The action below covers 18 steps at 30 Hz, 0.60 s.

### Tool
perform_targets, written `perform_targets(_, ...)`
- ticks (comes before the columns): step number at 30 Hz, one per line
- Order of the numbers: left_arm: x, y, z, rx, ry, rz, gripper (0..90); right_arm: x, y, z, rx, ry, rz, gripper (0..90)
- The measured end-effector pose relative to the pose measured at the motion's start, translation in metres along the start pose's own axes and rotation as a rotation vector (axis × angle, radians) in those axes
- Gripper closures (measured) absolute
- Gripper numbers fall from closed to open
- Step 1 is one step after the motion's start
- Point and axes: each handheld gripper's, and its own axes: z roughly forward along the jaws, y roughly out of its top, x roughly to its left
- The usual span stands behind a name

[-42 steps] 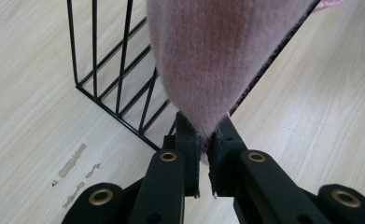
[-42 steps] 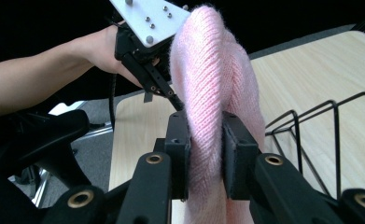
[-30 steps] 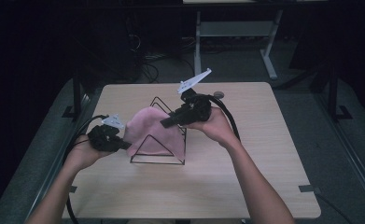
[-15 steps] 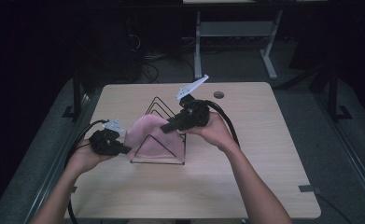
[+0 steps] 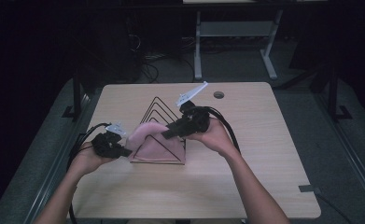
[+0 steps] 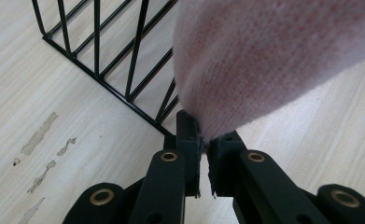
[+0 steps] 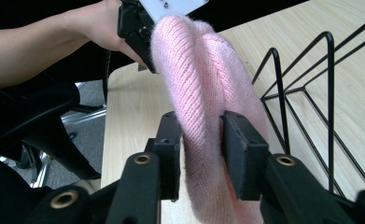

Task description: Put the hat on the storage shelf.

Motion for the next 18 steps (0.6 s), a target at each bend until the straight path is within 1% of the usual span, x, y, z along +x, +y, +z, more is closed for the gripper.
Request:
perform_targets(1,0.0005,-0.0005,0.001,0.005,-0.001,0.0,84.6,0.0005,-0.0007,0.0001,0.003,0.0,0.003,65.2)
perform_targets(3,0.0008,-0.0013,0.003,0.012,0.004,-0.005,84.6,0.0013,-0.0029,0.001,0.005,-0.008,-0.009,61.5)
perform_targets(4,0.001,-0.0023,0.0054,0.013,0.004,-0.016,84.6,0.0022,-0.0036,0.0008,0.009,-0.004,0.003,61.2)
perform_targets(5,0.001,-0.0023,0.0054,0.013,0.004,-0.016,84.6,0.0022,-0.0036,0.0008,0.009,-0.004,0.003,61.2)
perform_targets(6,0.0022,-0.0032,0.007,0.028,0.004,-0.005,84.6,0.0029,-0.0053,0.001,0.006,-0.005,-0.004,63.1)
perform_targets(7,0.0022,-0.0032,0.007,0.028,0.004,-0.005,84.6,0.0029,-0.0053,0.001,0.006,-0.005,-0.004,63.1)
perform_targets(8,0.0019,-0.0031,0.0079,0.033,0.006,-0.004,84.6,0.0029,-0.0067,0.0019,0.008,0.007,-0.023,71.4)
perform_targets(9,0.0014,-0.0028,0.0088,0.029,0.006,-0.008,84.6,0.0029,-0.0067,0.0019,0.008,0.007,-0.023,71.4)
perform_targets(10,0.0012,-0.0023,0.0098,0.03,0.007,-0.003,84.5,0.005,-0.0073,0.0025,0.014,-0.012,-0.031,79.8)
perform_targets(11,0.0012,-0.0023,0.0098,0.03,0.007,-0.003,84.4,0.005,-0.0073,0.0025,0.014,-0.012,-0.031,79.8)
perform_targets(12,0.0016,-0.0021,0.01,0.04,0.007,0.005,84.2,0.006,-0.0069,0.0034,0.012,-0.014,-0.034,83.0)
perform_targets(13,0.0016,-0.0021,0.0103,0.044,0.006,0.006,84.2,0.006,-0.0069,0.0034,0.012,-0.014,-0.034,83.0)
perform_targets(14,0.0014,-0.0028,0.0095,0.034,0.004,-0.009,80.4,0.0063,-0.0059,0.0043,0.013,-0.016,-0.041,83.9)
perform_targets(15,0.0014,-0.0028,0.0095,0.034,0.004,-0.009,76.2,0.0069,-0.0054,0.0044,0.015,-0.017,-0.039,84.0)
perform_targets(18,0.0007,-0.0042,0.0063,0.029,-0.003,-0.008,75.4,0.007,-0.004,0.0036,0.016,-0.024,-0.048,84.1)
